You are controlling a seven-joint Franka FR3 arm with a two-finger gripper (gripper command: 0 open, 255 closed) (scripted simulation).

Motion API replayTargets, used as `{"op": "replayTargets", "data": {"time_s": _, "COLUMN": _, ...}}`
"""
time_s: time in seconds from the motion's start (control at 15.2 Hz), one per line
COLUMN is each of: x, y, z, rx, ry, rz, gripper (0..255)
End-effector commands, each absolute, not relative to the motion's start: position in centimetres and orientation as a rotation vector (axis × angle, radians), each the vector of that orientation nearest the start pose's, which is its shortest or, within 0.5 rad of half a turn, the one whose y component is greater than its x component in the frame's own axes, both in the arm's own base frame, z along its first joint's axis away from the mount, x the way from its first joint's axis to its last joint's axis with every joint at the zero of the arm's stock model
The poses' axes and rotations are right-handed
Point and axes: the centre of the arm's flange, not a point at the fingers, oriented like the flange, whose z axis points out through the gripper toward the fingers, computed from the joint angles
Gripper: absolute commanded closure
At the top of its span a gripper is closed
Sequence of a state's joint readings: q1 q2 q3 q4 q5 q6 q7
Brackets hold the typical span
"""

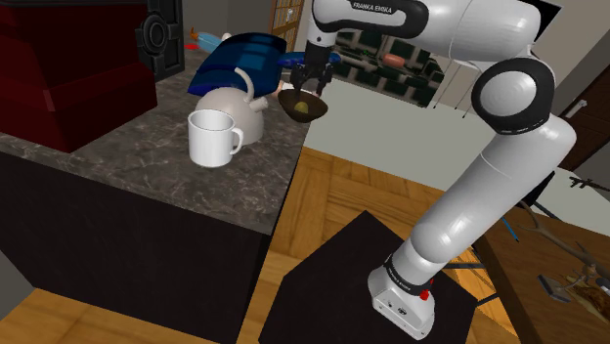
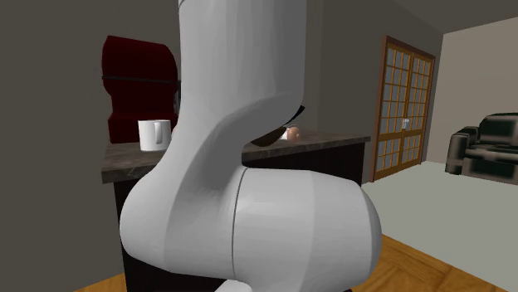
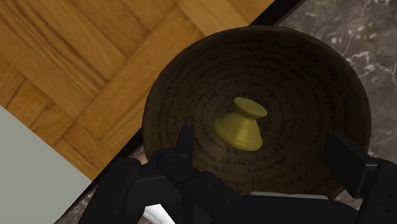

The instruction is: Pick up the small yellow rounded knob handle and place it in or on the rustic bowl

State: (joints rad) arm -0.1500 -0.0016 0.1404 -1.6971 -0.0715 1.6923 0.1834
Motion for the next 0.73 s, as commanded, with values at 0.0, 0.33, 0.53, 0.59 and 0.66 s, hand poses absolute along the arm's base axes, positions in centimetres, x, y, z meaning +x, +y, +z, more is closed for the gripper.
{"op": "replayTargets", "data": {"time_s": 0.0, "x": 56.0, "y": -1.0, "z": 59.5, "rx": -3.199, "ry": 0.296, "rz": -0.004, "gripper": 0}}
{"op": "replayTargets", "data": {"time_s": 0.33, "x": 56.0, "y": -0.8, "z": 61.9, "rx": -3.199, "ry": 0.296, "rz": -0.004, "gripper": 0}}
{"op": "replayTargets", "data": {"time_s": 0.53, "x": 56.0, "y": -0.8, "z": 61.9, "rx": -3.199, "ry": 0.296, "rz": -0.004, "gripper": 0}}
{"op": "replayTargets", "data": {"time_s": 0.59, "x": 56.0, "y": -0.8, "z": 61.9, "rx": -3.199, "ry": 0.296, "rz": -0.004, "gripper": 0}}
{"op": "replayTargets", "data": {"time_s": 0.66, "x": 56.0, "y": -0.8, "z": 61.9, "rx": -3.199, "ry": 0.296, "rz": -0.005, "gripper": 0}}
